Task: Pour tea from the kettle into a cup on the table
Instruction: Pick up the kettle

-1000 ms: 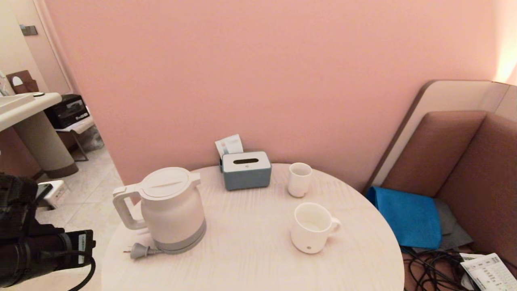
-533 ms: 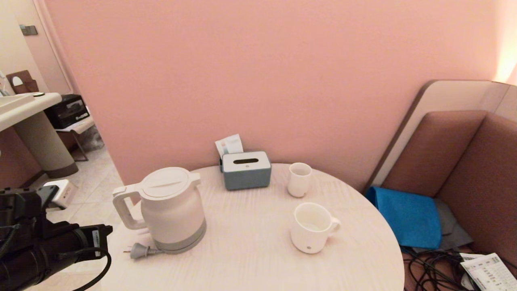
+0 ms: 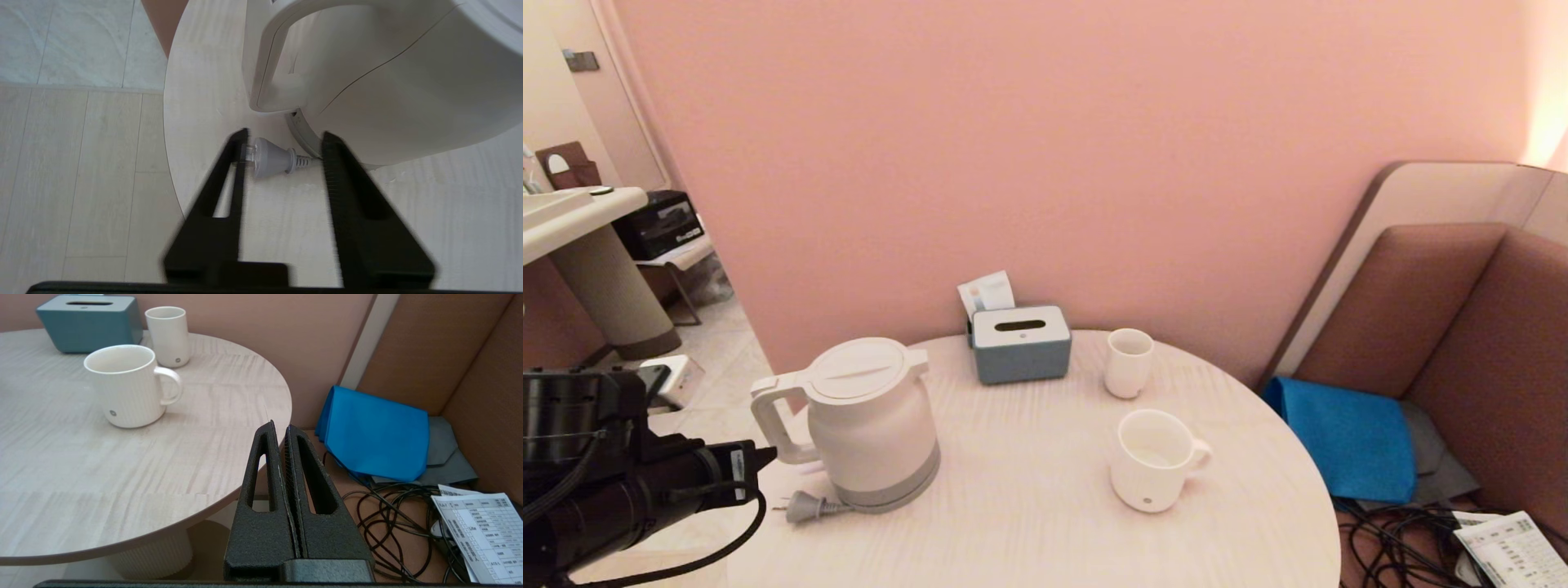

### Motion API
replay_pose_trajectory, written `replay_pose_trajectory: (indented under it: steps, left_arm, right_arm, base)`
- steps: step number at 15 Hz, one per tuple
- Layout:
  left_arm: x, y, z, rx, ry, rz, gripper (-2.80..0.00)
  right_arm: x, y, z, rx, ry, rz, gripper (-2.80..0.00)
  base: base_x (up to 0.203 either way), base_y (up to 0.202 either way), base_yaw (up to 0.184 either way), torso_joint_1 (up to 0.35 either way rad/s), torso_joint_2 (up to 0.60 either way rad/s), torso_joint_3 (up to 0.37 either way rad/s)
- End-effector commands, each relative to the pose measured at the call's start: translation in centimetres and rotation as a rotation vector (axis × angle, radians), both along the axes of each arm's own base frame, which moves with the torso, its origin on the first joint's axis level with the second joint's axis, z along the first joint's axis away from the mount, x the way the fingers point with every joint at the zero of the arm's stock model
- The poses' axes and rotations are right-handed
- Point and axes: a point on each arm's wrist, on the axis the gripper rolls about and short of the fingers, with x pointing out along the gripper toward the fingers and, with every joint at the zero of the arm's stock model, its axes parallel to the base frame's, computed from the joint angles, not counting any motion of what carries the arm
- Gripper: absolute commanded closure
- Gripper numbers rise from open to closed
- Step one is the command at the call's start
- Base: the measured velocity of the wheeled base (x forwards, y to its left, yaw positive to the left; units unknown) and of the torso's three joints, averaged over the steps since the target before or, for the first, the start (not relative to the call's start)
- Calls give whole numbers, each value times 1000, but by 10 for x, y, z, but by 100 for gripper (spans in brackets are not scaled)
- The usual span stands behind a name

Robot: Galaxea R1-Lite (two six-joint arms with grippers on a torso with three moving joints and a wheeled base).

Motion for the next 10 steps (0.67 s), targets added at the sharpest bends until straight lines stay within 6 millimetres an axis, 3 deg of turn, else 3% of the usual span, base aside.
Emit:
replay_pose_trajectory:
  steps: [1, 5, 10]
  left_arm:
    - [3, 0, -3, -1, 12, 1, -280]
    - [3, 2, -3, 1, 13, 11, -280]
    - [11, 27, -13, 51, 7, 83, -280]
  right_arm:
    - [0, 0, 0, 0, 1, 0, 0]
    - [0, 0, 0, 0, 1, 1, 0]
    - [0, 0, 0, 0, 1, 1, 0]
  base:
    - [0, 0, 0, 0, 0, 0]
    - [0, 0, 0, 0, 0, 0]
    - [0, 0, 0, 0, 0, 0]
